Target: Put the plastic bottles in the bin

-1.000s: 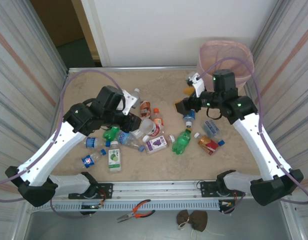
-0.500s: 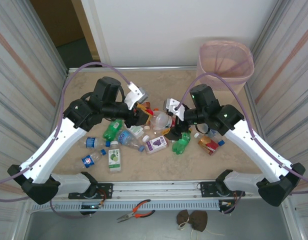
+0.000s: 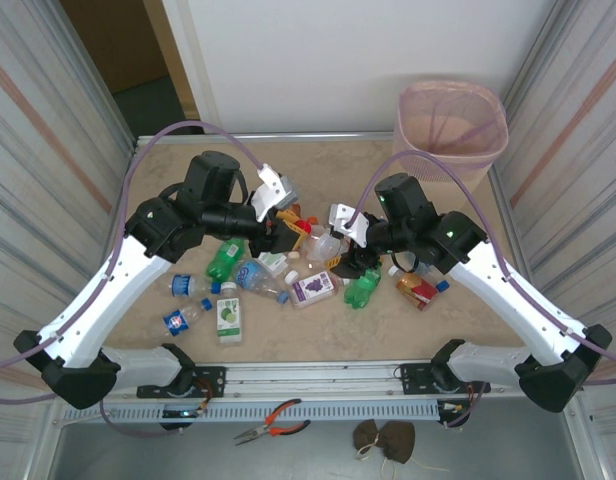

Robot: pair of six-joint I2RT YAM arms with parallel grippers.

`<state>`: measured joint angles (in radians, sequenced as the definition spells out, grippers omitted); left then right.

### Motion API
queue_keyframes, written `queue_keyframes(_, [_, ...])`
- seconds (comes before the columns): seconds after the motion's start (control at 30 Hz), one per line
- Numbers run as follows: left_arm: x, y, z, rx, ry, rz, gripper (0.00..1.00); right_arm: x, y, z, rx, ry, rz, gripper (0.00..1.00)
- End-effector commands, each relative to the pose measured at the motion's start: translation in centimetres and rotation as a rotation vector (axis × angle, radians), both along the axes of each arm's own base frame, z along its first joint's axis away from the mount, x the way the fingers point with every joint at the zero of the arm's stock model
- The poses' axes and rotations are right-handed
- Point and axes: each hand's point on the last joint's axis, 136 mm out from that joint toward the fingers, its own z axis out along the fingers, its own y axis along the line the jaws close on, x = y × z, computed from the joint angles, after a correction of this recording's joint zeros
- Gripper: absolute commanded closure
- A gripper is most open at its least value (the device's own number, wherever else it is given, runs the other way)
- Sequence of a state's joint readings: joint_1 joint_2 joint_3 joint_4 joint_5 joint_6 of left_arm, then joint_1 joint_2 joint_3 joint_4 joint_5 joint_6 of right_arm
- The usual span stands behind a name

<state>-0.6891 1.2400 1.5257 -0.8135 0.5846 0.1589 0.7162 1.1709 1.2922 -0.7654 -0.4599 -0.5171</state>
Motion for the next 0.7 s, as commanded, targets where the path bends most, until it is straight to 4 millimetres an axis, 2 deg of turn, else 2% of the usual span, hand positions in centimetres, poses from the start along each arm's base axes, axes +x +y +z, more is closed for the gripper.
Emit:
queue_keyframes(0.0, [-0.3, 0.4, 2.7, -0.047, -0.099, -0.012, 0.7, -1.1, -0.3, 1.4, 0.011, -0.01, 0.021, 0.36])
queue_keyframes(0.07, [-0.3, 0.5, 2.8, -0.048, -0.105, -0.008, 0.69, -1.1, -0.2, 1.7, 0.016, -0.009, 0.023, 0.39])
queue_keyframes(0.17, [0.0, 0.7, 2.9, -0.047, -0.124, 0.011, 0.6, -1.0, -0.2, 1.9, 0.022, -0.008, 0.016, 0.43])
queue_keyframes(0.33, [1.2, 1.9, 4.0, -0.075, -0.213, 0.124, 0.34, -0.2, -0.4, 2.2, 0.024, -0.01, -0.037, 0.46])
queue_keyframes(0.5, [1.2, 3.5, 5.1, -0.121, -0.295, 0.203, 0.26, 1.3, -1.1, 2.9, 0.04, -0.008, -0.117, 0.48])
queue_keyframes(0.67, [2.5, 6.0, 5.1, -0.121, -0.341, 0.374, 0.26, 3.6, -2.1, 4.3, 0.073, -0.006, -0.224, 0.46])
